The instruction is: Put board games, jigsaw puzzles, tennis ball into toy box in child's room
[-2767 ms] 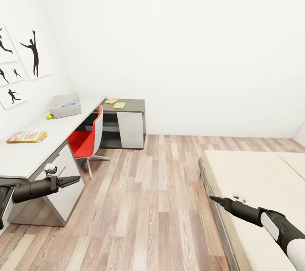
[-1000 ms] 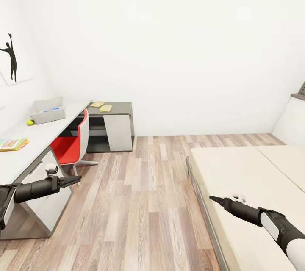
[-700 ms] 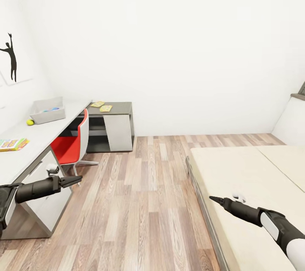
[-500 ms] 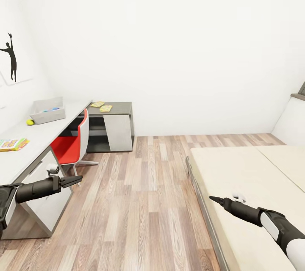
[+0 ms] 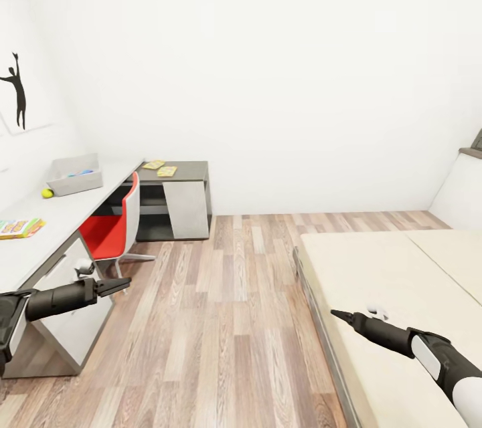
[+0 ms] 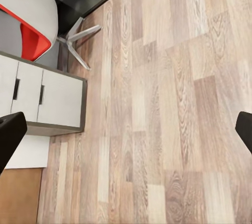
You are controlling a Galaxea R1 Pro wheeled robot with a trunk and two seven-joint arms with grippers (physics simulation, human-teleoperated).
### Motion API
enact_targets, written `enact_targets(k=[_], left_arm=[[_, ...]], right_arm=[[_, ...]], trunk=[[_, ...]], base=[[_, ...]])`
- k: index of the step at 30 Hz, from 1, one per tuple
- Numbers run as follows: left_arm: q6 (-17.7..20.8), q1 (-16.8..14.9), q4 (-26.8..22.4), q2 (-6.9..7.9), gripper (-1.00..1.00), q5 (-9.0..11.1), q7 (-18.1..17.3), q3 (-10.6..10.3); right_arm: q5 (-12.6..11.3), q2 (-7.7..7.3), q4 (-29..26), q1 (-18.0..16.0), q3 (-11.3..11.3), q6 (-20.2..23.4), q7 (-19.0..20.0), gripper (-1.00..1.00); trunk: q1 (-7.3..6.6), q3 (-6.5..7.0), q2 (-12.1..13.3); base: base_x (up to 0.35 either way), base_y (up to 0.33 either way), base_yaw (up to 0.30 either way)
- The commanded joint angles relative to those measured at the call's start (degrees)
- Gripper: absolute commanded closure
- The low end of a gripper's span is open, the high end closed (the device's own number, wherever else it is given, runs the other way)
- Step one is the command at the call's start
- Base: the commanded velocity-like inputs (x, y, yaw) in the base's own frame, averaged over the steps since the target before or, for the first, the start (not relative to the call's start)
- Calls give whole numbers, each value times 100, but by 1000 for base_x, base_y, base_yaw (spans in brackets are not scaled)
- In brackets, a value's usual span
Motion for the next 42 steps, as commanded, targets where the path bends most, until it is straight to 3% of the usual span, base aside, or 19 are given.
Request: enact_targets(k=[1, 42], left_arm=[[60, -6, -4, -8, -100, -39, -39, 9], [60, -6, -4, -31, -100, -33, -39, 8]], right_arm=[[-24, 0, 0, -5, -14, 49, 11, -100], [-15, 0, 0, -4, -4, 46, 23, -100]], trunk=[[4, -13, -13], [4, -13, -13]], base=[[0, -116, 0], [0, -25, 0]])
